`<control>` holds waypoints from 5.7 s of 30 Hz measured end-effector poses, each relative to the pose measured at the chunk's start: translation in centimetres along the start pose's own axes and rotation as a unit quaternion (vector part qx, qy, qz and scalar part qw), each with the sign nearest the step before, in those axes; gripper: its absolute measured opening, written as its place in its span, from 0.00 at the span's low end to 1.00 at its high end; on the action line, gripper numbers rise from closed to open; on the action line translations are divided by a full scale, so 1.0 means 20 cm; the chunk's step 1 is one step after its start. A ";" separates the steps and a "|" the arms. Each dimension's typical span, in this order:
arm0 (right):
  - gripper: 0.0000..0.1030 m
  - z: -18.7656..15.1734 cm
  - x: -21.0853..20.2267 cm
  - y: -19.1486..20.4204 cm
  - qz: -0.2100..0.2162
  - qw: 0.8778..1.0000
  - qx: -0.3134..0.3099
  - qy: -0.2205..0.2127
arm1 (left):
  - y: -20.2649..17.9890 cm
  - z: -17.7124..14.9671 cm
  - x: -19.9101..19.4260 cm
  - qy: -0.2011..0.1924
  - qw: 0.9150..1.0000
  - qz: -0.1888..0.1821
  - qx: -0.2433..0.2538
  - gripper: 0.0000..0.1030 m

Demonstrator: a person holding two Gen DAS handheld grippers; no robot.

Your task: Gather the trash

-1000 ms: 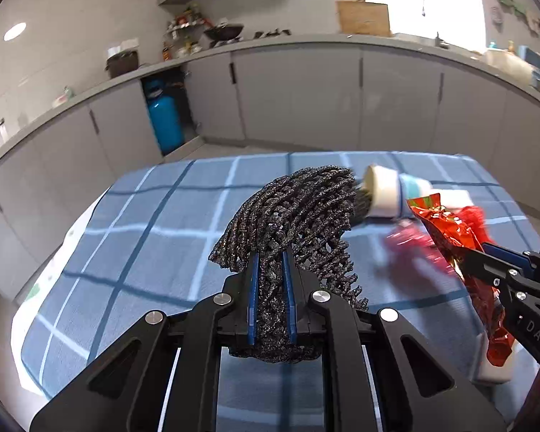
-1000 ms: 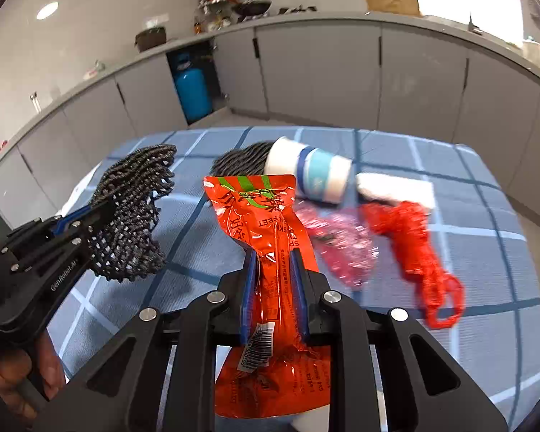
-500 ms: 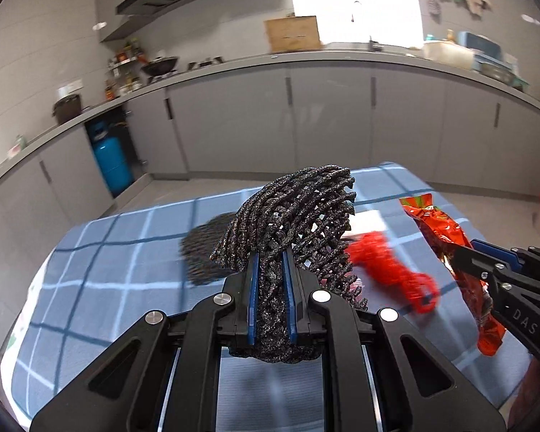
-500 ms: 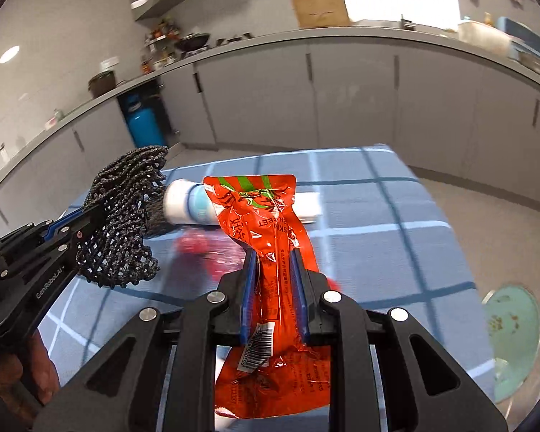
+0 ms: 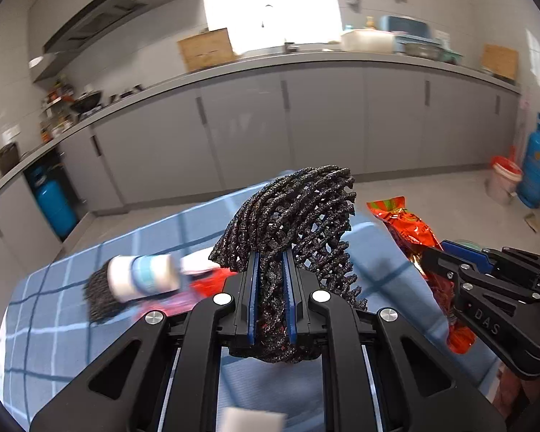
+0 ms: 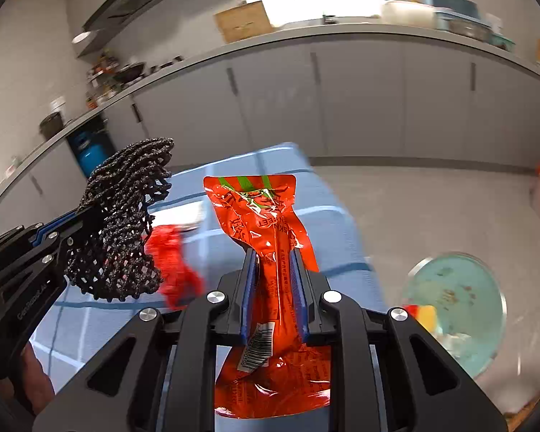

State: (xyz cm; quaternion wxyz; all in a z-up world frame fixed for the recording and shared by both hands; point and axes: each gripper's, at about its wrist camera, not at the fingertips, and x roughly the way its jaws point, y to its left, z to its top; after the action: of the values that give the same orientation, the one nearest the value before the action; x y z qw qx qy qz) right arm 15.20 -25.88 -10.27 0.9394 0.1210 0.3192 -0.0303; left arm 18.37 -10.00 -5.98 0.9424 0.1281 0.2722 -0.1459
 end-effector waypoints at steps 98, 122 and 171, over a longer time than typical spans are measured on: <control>0.59 -0.05 0.33 0.41 0.066 0.993 -0.088 0.047 | 0.82 -0.39 0.23 0.111 0.973 0.124 -0.160 0.88; 0.27 -0.09 0.81 0.73 0.106 0.972 -0.151 0.147 | 0.81 -0.39 0.58 0.155 0.963 0.087 -0.203 0.87; 0.12 -0.14 0.47 0.37 0.091 0.987 -0.079 0.102 | 0.67 -0.38 0.53 0.159 0.970 0.021 -0.181 0.55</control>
State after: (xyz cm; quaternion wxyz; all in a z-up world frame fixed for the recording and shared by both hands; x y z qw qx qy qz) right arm 22.05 -17.77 -16.63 0.9075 0.0770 0.4023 0.0929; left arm 27.93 2.64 -15.81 0.8974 -0.0177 0.4377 -0.0526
